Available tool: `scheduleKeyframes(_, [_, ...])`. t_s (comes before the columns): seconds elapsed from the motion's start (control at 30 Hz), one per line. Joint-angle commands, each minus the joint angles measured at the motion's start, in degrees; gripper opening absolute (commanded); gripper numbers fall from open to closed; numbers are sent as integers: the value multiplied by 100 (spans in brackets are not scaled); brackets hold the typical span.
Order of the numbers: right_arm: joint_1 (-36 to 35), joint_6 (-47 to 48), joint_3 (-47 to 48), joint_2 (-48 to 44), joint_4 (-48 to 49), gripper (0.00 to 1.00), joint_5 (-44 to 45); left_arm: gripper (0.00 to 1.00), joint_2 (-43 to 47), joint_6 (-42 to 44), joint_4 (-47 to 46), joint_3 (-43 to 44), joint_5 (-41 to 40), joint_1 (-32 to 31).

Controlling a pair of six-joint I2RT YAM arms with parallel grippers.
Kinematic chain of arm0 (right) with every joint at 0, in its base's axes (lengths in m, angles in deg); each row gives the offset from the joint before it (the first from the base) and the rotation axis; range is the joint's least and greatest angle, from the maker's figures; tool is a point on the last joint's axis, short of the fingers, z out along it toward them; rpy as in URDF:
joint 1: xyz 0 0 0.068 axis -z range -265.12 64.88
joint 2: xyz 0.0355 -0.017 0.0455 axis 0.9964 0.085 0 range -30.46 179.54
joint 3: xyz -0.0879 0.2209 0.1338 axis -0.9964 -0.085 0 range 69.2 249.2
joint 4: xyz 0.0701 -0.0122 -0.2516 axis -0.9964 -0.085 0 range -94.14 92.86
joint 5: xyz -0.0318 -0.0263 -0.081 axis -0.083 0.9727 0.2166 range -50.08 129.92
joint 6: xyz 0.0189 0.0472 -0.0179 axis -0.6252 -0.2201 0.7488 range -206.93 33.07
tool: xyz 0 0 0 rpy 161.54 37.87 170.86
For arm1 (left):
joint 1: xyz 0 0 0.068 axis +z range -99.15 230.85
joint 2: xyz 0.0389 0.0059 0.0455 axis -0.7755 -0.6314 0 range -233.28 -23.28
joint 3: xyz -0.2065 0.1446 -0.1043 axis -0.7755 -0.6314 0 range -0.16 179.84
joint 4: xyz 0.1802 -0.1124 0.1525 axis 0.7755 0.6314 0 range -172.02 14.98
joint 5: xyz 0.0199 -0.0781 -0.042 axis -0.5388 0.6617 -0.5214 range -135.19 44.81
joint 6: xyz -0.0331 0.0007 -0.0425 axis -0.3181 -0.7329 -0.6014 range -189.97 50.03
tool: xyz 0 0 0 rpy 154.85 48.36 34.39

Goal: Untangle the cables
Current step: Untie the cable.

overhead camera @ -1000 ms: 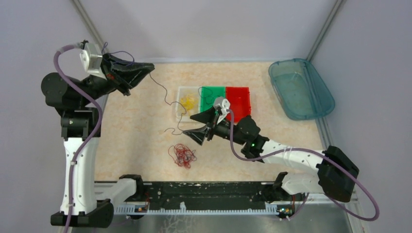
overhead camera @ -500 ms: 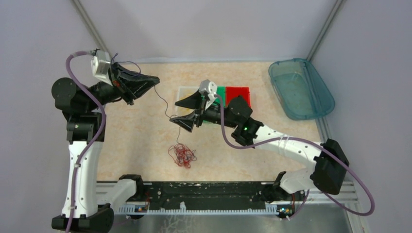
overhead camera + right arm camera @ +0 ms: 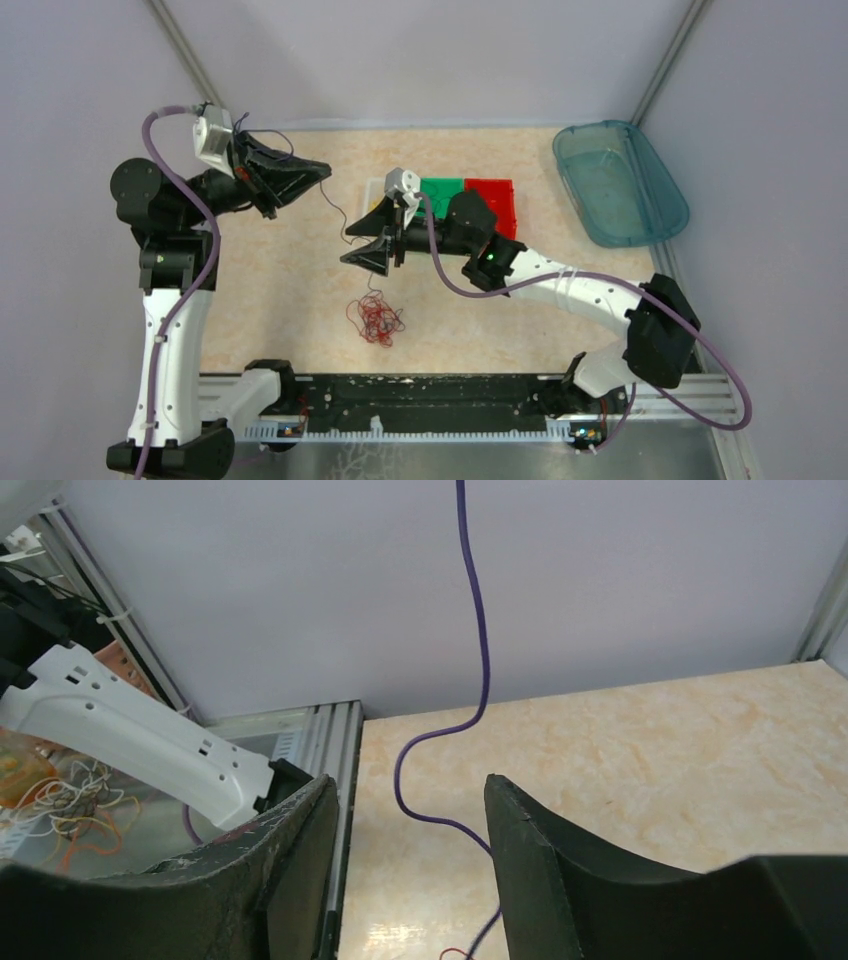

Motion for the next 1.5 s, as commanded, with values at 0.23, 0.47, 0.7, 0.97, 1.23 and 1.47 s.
scheduleKeyframes(0.23, [65, -33, 453, 10, 219, 5, 44, 0, 112, -97, -19, -123, 72, -28])
scheduleKeyframes(0.47, [449, -210, 244, -347, 377, 0, 878, 35, 147, 988, 1106, -384, -174, -40])
scheduleKeyframes(0.7, [1171, -292, 38, -873, 498, 0, 1756, 99, -666, 3805, 4676, 148, -331, -384])
scheduleKeyframes(0.97, [1917, -333, 36, -1137, 460, 0, 2055, 99, -323, 4844, 5019, -453, -1159, -472])
scheduleKeyframes(1.23, [2378, -463, 292, -946, 13, 0, 2036, 99, -200, 4992, 5062, -822, -1692, -473])
scheduleKeyframes(1.47, [2519, -259, 420, -635, -195, 0, 2087, 99, -82, 4767, 5099, -1026, -2004, -464])
